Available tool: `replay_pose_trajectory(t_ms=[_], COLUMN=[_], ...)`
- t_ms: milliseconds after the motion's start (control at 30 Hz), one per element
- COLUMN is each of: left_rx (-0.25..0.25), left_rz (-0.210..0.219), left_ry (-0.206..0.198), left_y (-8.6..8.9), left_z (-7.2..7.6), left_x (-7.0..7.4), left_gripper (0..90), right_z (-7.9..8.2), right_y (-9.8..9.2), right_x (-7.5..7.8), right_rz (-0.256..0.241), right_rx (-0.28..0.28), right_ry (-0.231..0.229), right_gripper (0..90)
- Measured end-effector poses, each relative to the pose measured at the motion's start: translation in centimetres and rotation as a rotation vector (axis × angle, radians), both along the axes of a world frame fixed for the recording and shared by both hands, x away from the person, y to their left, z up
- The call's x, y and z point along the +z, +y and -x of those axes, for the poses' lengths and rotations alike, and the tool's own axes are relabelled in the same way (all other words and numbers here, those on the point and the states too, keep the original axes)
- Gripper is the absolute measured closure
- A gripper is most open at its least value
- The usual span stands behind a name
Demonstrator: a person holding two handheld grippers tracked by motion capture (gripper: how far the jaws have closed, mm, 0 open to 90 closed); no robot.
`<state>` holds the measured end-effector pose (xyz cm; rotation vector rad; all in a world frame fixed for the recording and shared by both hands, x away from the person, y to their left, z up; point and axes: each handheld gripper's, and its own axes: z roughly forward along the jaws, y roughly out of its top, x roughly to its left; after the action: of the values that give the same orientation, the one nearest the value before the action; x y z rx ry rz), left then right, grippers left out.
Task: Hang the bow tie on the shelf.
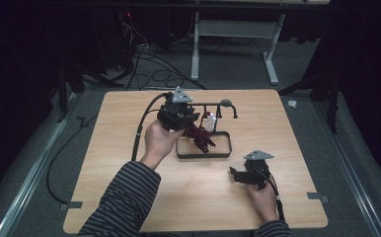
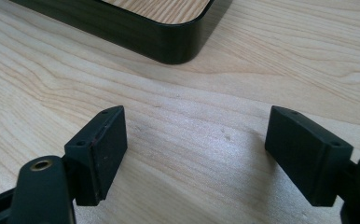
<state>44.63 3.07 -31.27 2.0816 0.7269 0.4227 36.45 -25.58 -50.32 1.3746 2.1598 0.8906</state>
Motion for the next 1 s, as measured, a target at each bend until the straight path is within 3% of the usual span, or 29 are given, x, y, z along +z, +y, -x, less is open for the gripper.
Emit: replay_pose_trajectory(t_ms=[400,1000], left_rx=[0.017,0.064], left_rz=[0.056,0.094], left_ry=[0.023,0.032], left_y=[2.2,4.9], left_z=[1.0,2.0], left_x=[-0.1,-0.6], left_gripper=[65.4,60.9], right_z=[0.0,0.0], right_y=[0.0,0.0], right_x=[0.0,0.0], right_rz=[0.0,0.001], right_rx=[-0.001,0.0], right_ry=[0.0,0.0], right_gripper=[21.8,21.8])
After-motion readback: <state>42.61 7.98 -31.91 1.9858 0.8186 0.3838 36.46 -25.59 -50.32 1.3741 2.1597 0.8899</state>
